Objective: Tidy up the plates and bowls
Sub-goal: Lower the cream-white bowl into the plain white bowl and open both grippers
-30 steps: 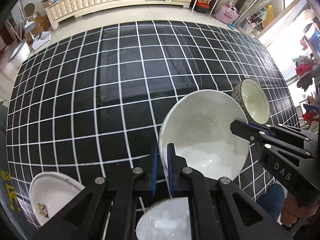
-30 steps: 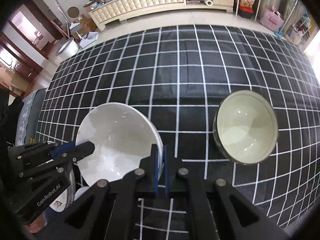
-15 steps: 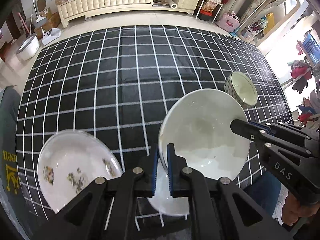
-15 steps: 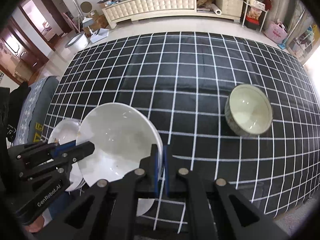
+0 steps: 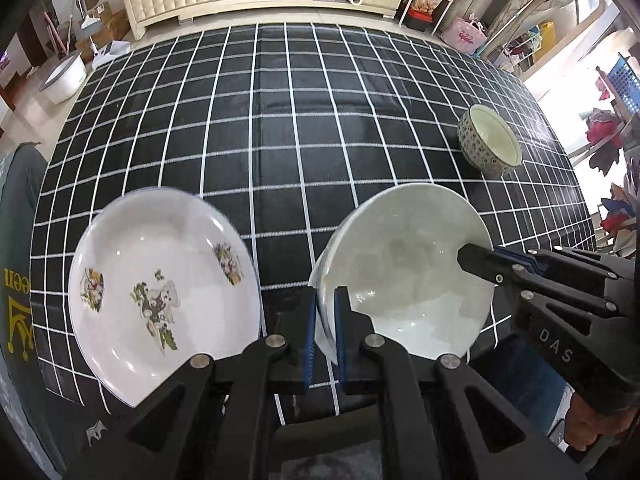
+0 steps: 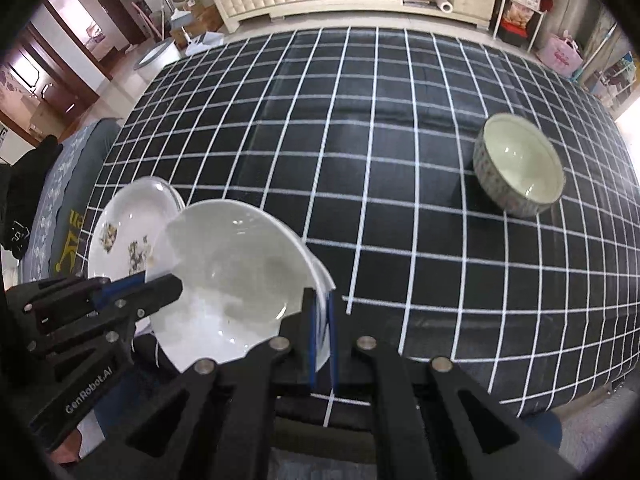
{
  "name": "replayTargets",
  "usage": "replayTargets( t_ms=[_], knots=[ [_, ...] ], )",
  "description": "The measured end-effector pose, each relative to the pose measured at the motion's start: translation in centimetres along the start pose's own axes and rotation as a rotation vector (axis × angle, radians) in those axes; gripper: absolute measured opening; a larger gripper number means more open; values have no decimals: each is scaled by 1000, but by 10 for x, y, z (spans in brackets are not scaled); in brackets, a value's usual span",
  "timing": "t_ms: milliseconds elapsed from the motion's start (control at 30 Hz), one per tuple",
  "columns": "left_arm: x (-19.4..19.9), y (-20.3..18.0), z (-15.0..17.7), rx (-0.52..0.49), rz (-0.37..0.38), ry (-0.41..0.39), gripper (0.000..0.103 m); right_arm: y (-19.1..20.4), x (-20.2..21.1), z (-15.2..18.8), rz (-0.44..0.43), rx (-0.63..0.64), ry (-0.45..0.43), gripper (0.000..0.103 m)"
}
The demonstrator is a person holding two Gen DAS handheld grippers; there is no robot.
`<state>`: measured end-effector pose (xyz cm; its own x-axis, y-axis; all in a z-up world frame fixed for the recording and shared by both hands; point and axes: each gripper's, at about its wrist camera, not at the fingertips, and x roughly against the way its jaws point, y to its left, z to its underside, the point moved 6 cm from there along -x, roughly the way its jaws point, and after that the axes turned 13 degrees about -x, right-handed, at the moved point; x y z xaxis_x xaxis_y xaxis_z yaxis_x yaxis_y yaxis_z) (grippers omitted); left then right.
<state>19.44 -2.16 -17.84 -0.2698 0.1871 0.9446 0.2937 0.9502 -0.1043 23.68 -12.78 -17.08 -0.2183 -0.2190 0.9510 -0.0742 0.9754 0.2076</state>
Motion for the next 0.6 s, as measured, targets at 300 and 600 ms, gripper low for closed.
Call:
replayTargets(
  t_ms=[300,600],
  knots=[
    [-13,-7,9,-22,-22,29,7,-3,-8,8,28,-5,43,7],
    [-20,-7,12,-32,-37,43,7,-1,-16,9,53,10,68,7]
  ],
)
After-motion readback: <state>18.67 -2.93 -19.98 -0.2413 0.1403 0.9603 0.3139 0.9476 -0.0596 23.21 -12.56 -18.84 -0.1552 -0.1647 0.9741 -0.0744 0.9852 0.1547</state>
